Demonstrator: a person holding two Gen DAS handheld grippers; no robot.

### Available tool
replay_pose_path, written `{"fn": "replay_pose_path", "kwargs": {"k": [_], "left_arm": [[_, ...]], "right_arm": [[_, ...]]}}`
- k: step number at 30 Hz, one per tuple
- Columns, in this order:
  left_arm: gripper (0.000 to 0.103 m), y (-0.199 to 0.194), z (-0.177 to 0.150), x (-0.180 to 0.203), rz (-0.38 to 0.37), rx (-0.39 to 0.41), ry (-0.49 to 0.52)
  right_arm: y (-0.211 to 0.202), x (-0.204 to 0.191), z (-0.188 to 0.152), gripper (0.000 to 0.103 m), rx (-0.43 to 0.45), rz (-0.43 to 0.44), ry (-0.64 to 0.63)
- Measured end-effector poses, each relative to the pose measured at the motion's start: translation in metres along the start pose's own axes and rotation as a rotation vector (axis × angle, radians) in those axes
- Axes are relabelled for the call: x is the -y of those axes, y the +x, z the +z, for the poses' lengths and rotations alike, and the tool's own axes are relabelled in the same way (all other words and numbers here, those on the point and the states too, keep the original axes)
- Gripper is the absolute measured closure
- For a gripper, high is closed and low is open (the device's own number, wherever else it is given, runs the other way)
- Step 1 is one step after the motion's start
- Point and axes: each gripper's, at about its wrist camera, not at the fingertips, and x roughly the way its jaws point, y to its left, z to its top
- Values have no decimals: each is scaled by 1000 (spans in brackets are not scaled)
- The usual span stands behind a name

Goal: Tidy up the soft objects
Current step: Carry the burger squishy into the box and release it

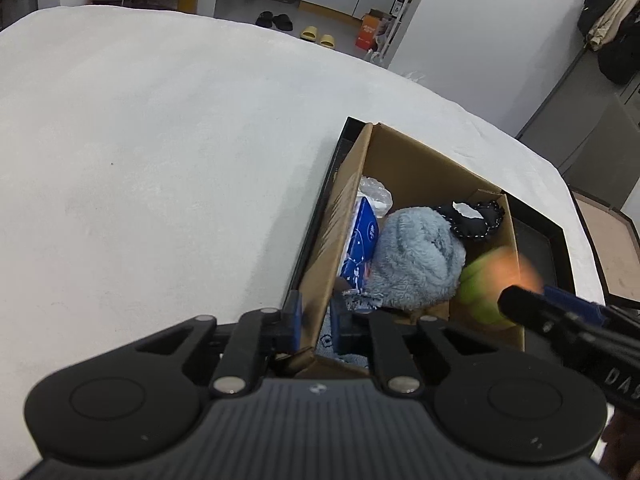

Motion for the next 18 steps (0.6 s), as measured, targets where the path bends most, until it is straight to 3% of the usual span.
{"fn": "replay_pose_path", "kwargs": {"k": [2,13,18], "left_arm": [[90,0,0,-1,-14,3,1],[89,-3,2,-4,-29,-15,-9],[82,-5,3,-2,-21,-17,9]], "right_arm": [[2,-1,-3,41,-5,-27,2],[-8,2,-4,41,13,-66,33],[-6,3,-6,33,9,-73,46]]}}
